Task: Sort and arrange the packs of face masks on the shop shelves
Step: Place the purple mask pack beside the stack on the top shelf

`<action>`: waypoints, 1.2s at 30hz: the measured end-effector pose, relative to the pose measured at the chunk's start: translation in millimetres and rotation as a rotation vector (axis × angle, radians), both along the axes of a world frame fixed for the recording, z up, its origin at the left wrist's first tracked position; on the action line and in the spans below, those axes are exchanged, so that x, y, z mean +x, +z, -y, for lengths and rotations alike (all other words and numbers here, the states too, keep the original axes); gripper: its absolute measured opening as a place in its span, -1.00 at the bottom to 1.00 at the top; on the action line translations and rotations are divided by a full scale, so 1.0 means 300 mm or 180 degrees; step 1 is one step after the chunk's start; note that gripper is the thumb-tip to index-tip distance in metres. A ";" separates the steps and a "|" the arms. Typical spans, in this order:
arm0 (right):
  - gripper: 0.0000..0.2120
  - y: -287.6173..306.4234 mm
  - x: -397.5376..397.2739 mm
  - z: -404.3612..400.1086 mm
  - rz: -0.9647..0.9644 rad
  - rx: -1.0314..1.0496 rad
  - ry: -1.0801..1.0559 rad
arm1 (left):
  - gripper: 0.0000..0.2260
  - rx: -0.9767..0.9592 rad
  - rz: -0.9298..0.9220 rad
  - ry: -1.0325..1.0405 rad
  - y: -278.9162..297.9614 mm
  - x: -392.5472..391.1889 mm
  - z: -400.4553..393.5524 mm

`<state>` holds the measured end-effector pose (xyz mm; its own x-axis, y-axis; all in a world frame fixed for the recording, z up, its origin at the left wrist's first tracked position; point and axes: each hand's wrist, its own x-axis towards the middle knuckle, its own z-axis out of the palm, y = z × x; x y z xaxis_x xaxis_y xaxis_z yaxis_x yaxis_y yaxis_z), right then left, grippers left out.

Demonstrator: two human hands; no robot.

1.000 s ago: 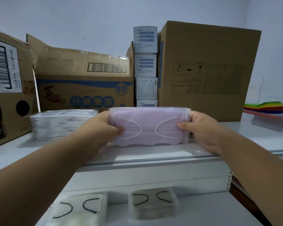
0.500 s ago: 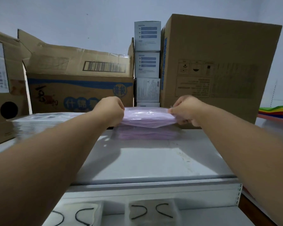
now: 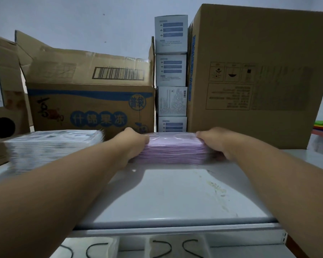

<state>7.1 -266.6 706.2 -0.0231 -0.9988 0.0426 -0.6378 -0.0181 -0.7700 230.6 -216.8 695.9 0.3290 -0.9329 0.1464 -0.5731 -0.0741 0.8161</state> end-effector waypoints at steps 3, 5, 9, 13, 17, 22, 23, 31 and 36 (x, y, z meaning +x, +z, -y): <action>-0.65 -0.004 0.013 0.006 0.0527 0.0215 0.0106 | -0.77 0.0022 -0.0649 0.0135 0.002 0.015 -0.001; -0.64 -0.007 0.002 0.003 0.0742 0.0345 0.0132 | -0.67 0.0048 -0.1010 0.0211 -0.007 0.031 0.002; -0.24 -0.003 -0.026 -0.015 0.1458 0.0554 0.0235 | -0.68 0.0176 -0.1308 0.0077 -0.013 0.040 -0.013; -0.37 0.003 -0.032 -0.048 0.1981 0.0279 0.0681 | -0.59 0.0240 -0.1368 -0.0095 -0.003 0.044 -0.032; -0.45 0.020 -0.062 -0.073 0.2189 -0.0189 0.1375 | -0.44 -0.0013 -0.1589 -0.0618 0.002 0.064 -0.063; -0.44 0.032 -0.094 -0.095 0.1624 -0.0403 0.1592 | -0.60 -0.0086 -0.1316 -0.1402 0.024 0.110 -0.109; -0.35 0.033 -0.095 -0.105 0.1461 -0.0415 0.1547 | -0.65 -0.0076 -0.1236 -0.1509 0.027 0.116 -0.122; -0.25 -0.053 -0.148 -0.100 0.1273 0.0075 0.1981 | -0.52 -0.0187 -0.0698 -0.1613 -0.005 0.117 -0.162; -0.31 -0.055 -0.145 -0.097 0.1355 -0.0215 0.2037 | -0.47 -0.0520 -0.0769 -0.1782 -0.006 0.122 -0.166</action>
